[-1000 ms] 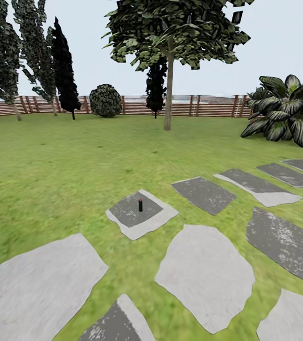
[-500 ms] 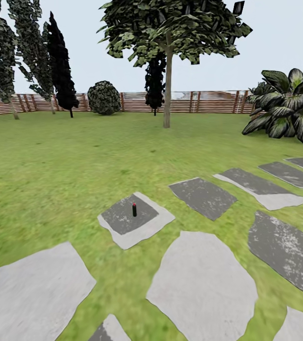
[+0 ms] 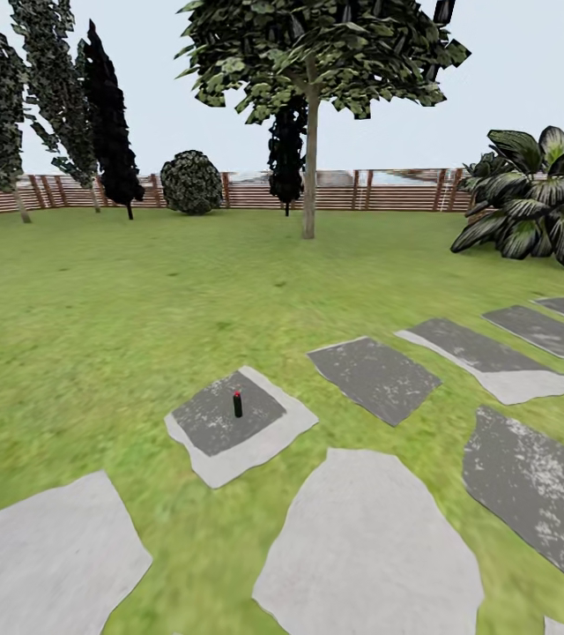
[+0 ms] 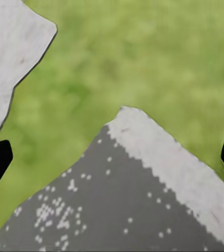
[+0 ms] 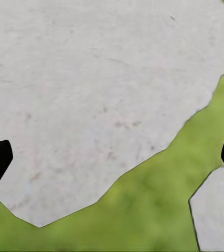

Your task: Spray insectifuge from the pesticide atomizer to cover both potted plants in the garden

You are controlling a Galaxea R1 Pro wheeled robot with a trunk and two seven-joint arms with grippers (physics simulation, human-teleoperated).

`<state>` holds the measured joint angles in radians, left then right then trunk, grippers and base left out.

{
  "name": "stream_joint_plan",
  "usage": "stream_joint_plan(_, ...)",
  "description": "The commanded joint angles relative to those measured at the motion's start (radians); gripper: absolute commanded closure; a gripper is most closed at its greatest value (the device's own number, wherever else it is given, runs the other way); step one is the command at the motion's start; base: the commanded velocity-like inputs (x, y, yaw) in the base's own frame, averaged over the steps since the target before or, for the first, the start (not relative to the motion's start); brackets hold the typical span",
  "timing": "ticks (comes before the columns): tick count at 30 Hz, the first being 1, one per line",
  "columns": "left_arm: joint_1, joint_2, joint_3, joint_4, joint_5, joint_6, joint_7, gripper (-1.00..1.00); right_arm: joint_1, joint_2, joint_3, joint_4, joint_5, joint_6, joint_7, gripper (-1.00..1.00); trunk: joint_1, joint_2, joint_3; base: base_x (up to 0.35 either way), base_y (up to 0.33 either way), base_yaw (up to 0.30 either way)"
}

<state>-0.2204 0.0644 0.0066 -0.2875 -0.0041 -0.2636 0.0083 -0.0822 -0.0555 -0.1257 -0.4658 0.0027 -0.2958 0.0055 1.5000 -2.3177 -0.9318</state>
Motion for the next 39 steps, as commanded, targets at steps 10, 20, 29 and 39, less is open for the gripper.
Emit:
stream_joint_plan(10, 0.0, 0.0, 0.0, 0.002, 0.0, -0.003, 0.001, -1.0, -0.001, 0.0, 0.0, 0.003, 0.002, -0.003, 0.001, -1.0, 0.0, 0.0, -0.001, 0.281, -0.162, 0.0)
stream_joint_plan(20, 0.0, 0.0, 0.0, 0.001, 0.0, -0.003, 0.001, -1.0, -0.001, 0.0, -0.001, 0.001, 0.001, -0.003, 0.001, -1.0, 0.0, 0.0, -0.001, 0.279, -0.164, 0.0)
stream_joint_plan(29, 0.0, 0.0, 0.0, 0.001, 0.0, -0.003, 0.001, -1.0, -0.001, 0.0, -0.001, 0.001, 0.002, -0.003, 0.001, -1.0, 0.0, 0.0, -0.001, 0.279, -0.165, 0.0)
stream_joint_plan(39, 0.0, 0.0, 0.0, 0.001, 0.0, -0.003, 0.001, -1.0, -0.001, 0.0, -0.001, 0.002, 0.002, -0.003, 0.001, -1.0, 0.0, 0.0, -0.001, 0.278, -0.166, 0.141)
